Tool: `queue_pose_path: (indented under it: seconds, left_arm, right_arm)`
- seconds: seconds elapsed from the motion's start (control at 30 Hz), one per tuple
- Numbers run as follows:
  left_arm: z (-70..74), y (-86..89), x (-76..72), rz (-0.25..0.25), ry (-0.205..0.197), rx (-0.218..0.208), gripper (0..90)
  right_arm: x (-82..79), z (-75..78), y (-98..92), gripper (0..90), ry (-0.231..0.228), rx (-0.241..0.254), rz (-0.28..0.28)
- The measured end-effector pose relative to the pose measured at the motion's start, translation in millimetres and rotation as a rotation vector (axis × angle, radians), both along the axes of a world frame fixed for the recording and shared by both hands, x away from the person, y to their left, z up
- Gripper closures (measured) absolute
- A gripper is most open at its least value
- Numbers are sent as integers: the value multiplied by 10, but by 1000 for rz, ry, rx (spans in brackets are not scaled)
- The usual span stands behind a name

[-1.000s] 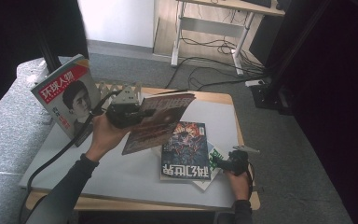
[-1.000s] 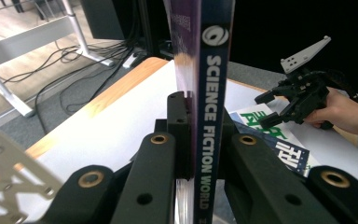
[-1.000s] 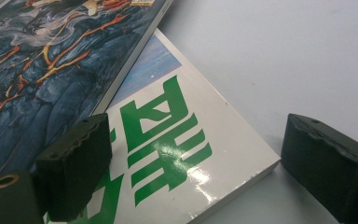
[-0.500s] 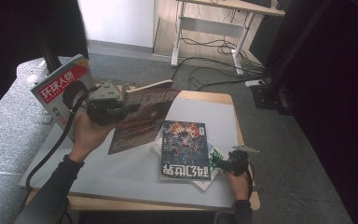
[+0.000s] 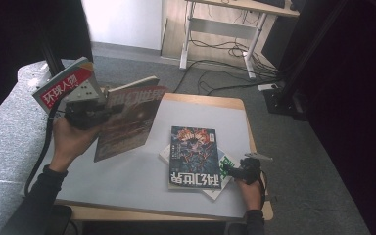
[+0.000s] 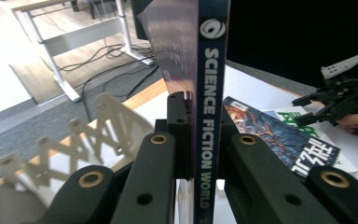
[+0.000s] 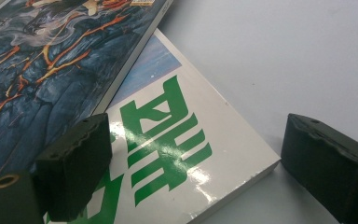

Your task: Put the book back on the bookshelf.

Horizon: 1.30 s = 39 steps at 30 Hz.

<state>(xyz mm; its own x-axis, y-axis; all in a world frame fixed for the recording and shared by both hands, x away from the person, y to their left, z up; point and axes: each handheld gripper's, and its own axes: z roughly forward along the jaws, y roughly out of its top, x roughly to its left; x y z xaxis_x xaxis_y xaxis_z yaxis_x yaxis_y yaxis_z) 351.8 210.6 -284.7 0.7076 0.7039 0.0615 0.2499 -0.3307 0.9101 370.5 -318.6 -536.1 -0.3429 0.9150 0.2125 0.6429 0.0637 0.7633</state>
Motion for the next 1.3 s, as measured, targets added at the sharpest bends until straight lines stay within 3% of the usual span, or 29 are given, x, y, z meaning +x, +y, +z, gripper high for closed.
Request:
queue_pose_path:
  seconds: [0.57,0.97,1.3]
  left_arm:
    - [-8,496,-68,132,-15,2,840]
    - [-82,596,82,210,-21,4,840]
    - [-174,546,330,246,-15,14,840]
  right_arm:
    - [-1,0,0,84,0,0,0]
    - [-1,0,-1,84,0,0,0]
    - [-1,-1,-2,84,-1,0,0]
